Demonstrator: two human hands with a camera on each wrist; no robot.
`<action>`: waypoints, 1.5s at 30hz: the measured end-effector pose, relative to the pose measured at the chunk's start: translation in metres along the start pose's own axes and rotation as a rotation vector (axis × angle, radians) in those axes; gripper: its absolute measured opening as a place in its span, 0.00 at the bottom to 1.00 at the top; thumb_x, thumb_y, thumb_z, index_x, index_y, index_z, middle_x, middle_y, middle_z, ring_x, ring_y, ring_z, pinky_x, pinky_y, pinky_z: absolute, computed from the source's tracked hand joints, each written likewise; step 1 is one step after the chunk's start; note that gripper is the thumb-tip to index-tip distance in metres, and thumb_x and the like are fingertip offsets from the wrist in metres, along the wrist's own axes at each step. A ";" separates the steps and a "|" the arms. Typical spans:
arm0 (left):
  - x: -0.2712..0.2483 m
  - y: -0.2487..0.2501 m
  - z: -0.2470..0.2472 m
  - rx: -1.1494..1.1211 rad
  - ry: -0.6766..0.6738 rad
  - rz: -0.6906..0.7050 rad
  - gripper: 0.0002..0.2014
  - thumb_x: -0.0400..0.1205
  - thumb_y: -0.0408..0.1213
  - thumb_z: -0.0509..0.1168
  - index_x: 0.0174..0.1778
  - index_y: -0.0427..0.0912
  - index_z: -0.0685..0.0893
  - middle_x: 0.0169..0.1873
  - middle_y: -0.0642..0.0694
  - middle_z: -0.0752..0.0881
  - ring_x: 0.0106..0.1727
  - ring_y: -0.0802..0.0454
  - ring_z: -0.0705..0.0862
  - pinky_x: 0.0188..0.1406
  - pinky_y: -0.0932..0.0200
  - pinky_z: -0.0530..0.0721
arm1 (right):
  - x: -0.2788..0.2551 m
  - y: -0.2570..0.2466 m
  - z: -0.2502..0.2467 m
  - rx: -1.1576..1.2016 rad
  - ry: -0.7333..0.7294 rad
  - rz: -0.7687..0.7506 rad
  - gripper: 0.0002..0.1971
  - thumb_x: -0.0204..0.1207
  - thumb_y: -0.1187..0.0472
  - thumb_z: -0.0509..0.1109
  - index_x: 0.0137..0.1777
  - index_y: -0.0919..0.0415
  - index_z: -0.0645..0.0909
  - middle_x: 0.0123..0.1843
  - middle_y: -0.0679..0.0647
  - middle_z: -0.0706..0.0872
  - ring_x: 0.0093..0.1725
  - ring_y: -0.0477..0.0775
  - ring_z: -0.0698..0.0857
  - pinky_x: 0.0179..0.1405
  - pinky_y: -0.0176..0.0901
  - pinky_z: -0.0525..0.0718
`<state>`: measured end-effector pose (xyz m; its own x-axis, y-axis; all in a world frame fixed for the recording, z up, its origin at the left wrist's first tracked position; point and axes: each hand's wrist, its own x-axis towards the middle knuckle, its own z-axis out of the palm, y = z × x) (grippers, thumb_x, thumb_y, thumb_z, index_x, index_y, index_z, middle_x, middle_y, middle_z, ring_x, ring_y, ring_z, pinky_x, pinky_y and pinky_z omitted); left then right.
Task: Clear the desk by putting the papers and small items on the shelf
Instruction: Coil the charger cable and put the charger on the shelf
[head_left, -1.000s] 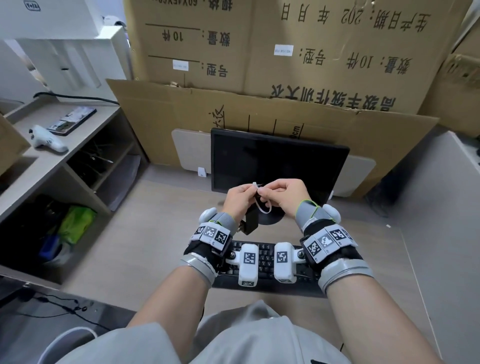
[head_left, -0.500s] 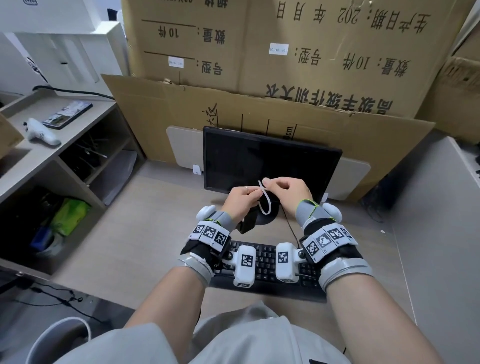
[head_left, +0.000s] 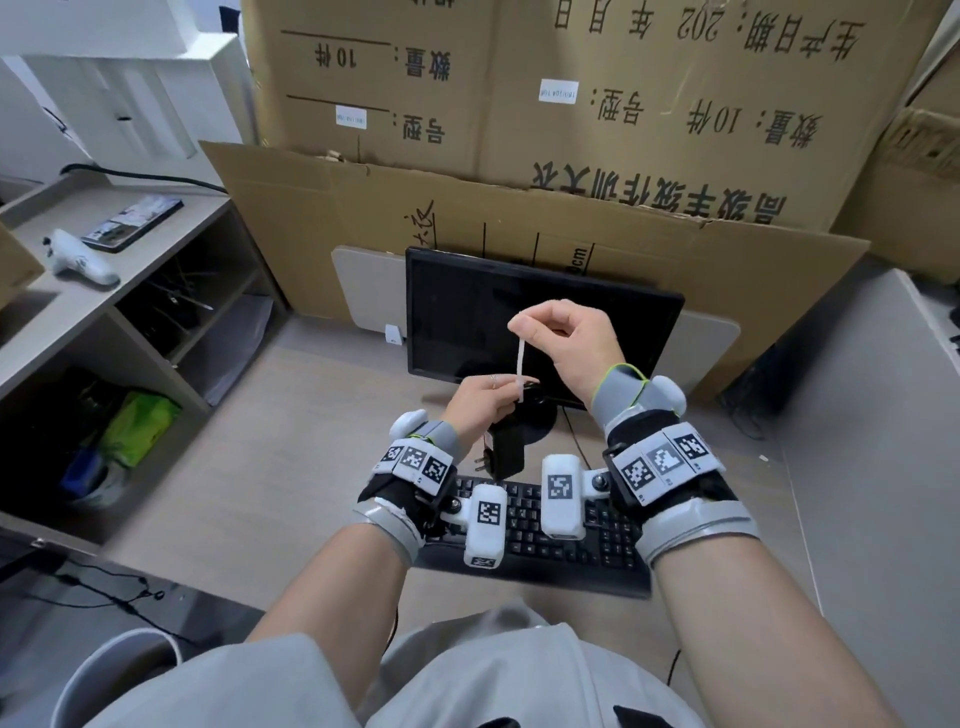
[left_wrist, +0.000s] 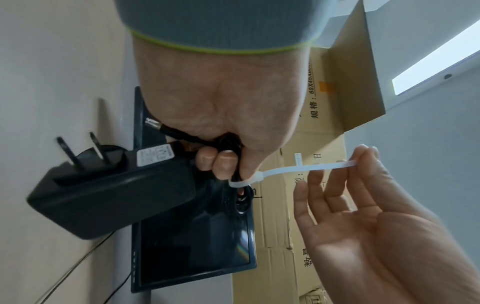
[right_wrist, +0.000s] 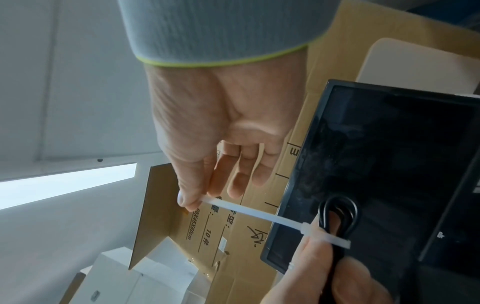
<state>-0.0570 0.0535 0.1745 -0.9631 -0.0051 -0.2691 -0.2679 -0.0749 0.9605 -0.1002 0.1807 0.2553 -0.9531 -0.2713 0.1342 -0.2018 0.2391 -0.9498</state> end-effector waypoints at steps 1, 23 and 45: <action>0.001 0.003 -0.001 -0.015 0.027 0.000 0.10 0.86 0.32 0.63 0.50 0.44 0.91 0.19 0.56 0.69 0.25 0.59 0.62 0.25 0.64 0.57 | 0.001 -0.003 0.001 0.043 -0.001 0.010 0.05 0.74 0.58 0.77 0.43 0.59 0.89 0.40 0.49 0.89 0.42 0.43 0.85 0.52 0.40 0.82; 0.009 0.007 -0.073 -0.062 0.221 0.041 0.12 0.88 0.41 0.58 0.42 0.38 0.77 0.30 0.41 0.69 0.26 0.55 0.64 0.29 0.59 0.64 | -0.014 -0.035 0.064 0.320 -0.205 0.205 0.04 0.79 0.70 0.71 0.43 0.71 0.82 0.29 0.58 0.83 0.22 0.51 0.78 0.35 0.41 0.88; -0.068 -0.004 -0.231 -0.301 0.415 0.062 0.06 0.86 0.33 0.65 0.56 0.35 0.84 0.43 0.44 0.88 0.28 0.57 0.82 0.35 0.63 0.83 | 0.016 -0.004 0.215 0.056 -0.205 0.209 0.09 0.81 0.59 0.66 0.49 0.65 0.83 0.41 0.51 0.89 0.37 0.44 0.83 0.44 0.36 0.80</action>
<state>0.0151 -0.1765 0.1724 -0.8693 -0.4096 -0.2767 -0.1329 -0.3454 0.9290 -0.0657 -0.0254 0.2005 -0.9062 -0.4054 -0.1207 0.0127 0.2591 -0.9658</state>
